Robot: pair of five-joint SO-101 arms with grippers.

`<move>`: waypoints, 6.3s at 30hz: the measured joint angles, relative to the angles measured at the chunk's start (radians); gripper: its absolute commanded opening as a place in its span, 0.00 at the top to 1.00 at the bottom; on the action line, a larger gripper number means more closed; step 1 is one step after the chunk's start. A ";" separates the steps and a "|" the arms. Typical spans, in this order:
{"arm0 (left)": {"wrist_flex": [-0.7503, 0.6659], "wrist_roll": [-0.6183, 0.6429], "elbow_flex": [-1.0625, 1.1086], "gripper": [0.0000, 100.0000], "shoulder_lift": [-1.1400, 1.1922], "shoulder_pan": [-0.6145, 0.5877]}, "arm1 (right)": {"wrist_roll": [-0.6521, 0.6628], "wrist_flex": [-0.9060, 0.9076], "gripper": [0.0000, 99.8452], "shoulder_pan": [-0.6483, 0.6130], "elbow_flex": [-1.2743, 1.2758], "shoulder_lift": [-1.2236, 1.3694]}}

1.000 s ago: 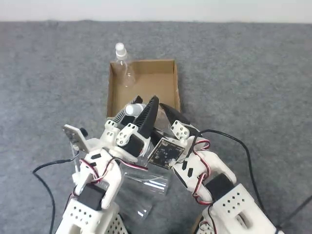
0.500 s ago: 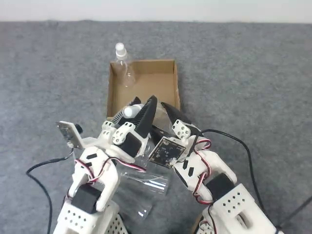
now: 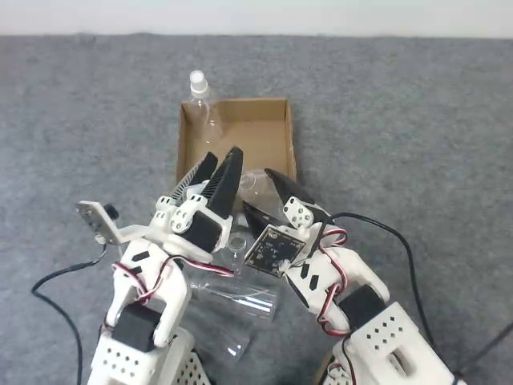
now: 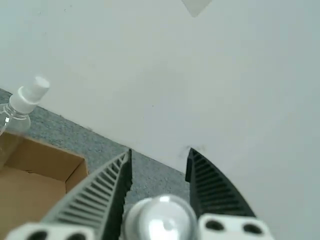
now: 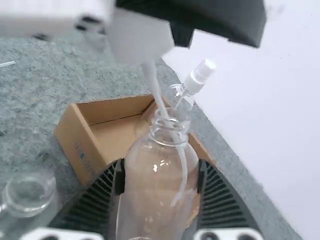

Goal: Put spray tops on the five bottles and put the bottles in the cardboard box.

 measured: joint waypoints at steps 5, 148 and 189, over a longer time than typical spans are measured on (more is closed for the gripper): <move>0.000 -0.060 0.000 0.84 0.000 0.000 | 0.000 0.000 0.95 0.002 0.012 0.000; 0.143 -0.048 -0.017 0.78 -0.135 -0.066 | -0.272 0.021 0.99 -0.077 0.031 -0.486; 0.143 0.006 0.014 0.78 -0.137 -0.196 | -0.272 0.023 0.99 -0.051 0.132 -0.402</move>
